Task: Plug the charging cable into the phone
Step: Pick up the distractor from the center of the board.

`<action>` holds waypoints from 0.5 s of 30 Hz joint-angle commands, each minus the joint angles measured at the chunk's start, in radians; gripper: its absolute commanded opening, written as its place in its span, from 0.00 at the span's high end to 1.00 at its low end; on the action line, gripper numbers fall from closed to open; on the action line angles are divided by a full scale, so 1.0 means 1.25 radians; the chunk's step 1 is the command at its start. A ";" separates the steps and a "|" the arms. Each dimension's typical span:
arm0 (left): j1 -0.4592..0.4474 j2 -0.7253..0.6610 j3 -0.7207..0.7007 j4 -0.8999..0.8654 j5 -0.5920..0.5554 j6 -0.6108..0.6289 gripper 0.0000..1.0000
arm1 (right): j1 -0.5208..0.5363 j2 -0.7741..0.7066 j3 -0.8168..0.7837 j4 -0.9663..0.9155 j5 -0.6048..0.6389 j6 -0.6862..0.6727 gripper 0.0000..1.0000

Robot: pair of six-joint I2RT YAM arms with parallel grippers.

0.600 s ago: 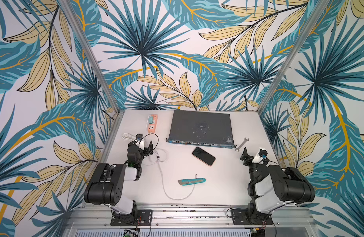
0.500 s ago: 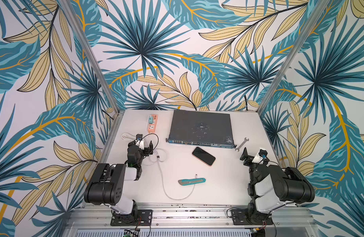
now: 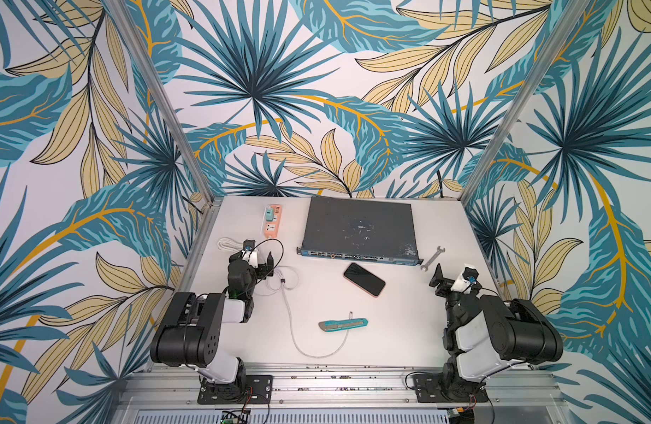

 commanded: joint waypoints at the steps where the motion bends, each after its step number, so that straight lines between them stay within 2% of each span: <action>1: 0.000 -0.035 0.044 -0.061 -0.008 0.002 0.00 | 0.000 -0.006 -0.023 0.198 0.009 0.008 0.00; 2: -0.001 -0.058 0.069 -0.129 -0.032 -0.009 0.00 | 0.000 -0.010 -0.024 0.198 0.007 0.006 0.01; 4: 0.000 -0.109 0.171 -0.375 -0.149 -0.070 0.00 | 0.001 -0.028 -0.026 0.189 0.001 0.004 0.00; 6: 0.001 -0.127 0.257 -0.562 -0.165 -0.062 0.00 | 0.002 -0.070 -0.024 0.150 0.020 0.012 0.00; 7: -0.001 -0.130 0.282 -0.610 -0.169 -0.052 0.00 | 0.002 -0.120 -0.020 0.089 0.067 0.031 0.00; 9: -0.003 -0.144 0.310 -0.673 -0.173 -0.065 0.00 | 0.001 -0.261 0.027 -0.138 0.171 0.078 0.00; 11: -0.003 -0.165 0.322 -0.717 -0.175 -0.096 0.00 | -0.005 -0.376 0.149 -0.482 0.188 0.102 0.00; 15: -0.005 -0.198 0.352 -0.827 -0.190 -0.210 0.00 | -0.010 -0.414 0.360 -0.873 0.168 0.116 0.00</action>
